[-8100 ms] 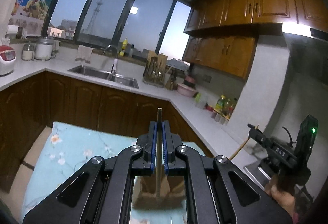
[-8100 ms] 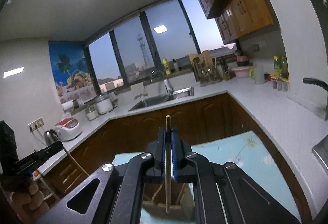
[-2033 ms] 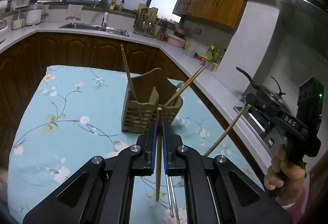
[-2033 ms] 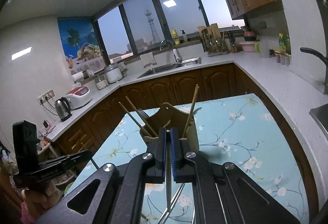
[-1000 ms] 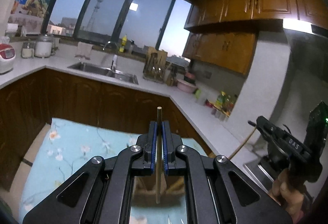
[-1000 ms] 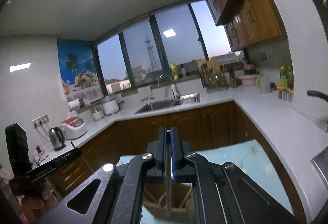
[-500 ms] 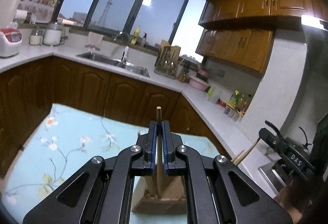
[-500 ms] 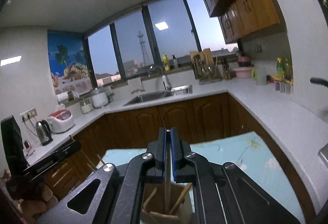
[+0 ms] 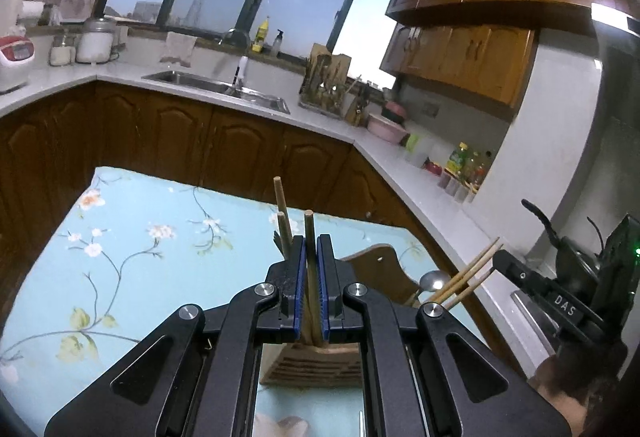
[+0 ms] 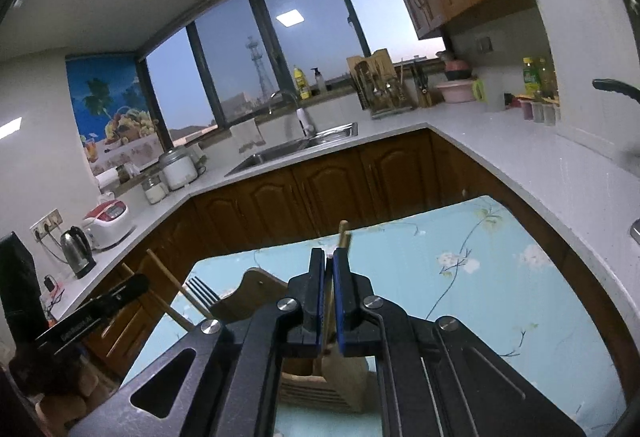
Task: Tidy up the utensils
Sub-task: 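Lower the chopsticks into the holder and open both grippers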
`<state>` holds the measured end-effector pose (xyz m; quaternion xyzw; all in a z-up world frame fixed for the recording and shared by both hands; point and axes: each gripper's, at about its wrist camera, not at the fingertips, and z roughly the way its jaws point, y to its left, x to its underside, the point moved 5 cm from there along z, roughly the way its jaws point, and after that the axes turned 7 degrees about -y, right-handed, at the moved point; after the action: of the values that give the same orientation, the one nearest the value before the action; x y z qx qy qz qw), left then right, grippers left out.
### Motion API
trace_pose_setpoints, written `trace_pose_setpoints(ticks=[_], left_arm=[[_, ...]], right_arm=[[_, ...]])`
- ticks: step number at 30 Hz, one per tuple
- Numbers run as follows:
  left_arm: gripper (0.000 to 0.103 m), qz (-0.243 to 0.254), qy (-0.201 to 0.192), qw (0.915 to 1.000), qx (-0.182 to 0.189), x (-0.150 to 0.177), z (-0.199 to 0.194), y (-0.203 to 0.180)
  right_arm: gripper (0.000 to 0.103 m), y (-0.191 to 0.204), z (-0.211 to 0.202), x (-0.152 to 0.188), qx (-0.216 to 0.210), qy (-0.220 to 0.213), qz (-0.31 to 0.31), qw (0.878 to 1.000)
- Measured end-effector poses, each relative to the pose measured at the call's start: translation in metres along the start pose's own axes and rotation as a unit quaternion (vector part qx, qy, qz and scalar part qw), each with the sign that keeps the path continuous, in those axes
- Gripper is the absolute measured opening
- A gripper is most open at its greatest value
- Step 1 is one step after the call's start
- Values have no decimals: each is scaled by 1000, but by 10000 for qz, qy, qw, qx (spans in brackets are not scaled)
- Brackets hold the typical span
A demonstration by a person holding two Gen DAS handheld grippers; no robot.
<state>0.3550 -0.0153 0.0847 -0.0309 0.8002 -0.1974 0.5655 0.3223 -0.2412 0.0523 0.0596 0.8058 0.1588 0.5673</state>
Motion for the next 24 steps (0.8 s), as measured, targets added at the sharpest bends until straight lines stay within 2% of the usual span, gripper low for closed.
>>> trace_pose_setpoints(ticks=[16, 18, 20, 22, 23, 24], left_arm=[[5, 10, 95, 10000, -11, 0, 0, -1], [5, -38, 166, 9999, 8, 1, 0, -1], [5, -19, 164, 9998, 67, 1, -4, -3], [13, 38, 144, 9998, 98, 1, -9, -7], [15, 73, 114, 9998, 119, 0, -13, -9], [20, 92, 96, 9998, 129, 0, -16, -11]], right_arm=[[5, -5, 2, 0, -19, 109, 114, 9999], [10, -6, 2, -1, -34, 125, 158, 9998], [10, -8, 2, -1, -31, 130, 199, 9997], [12, -8, 1, -2, -38, 111, 215, 9997], [18, -9, -1, -3, -63, 78, 256, 9996], [29, -9, -3, -4, -100, 47, 306, 9995]])
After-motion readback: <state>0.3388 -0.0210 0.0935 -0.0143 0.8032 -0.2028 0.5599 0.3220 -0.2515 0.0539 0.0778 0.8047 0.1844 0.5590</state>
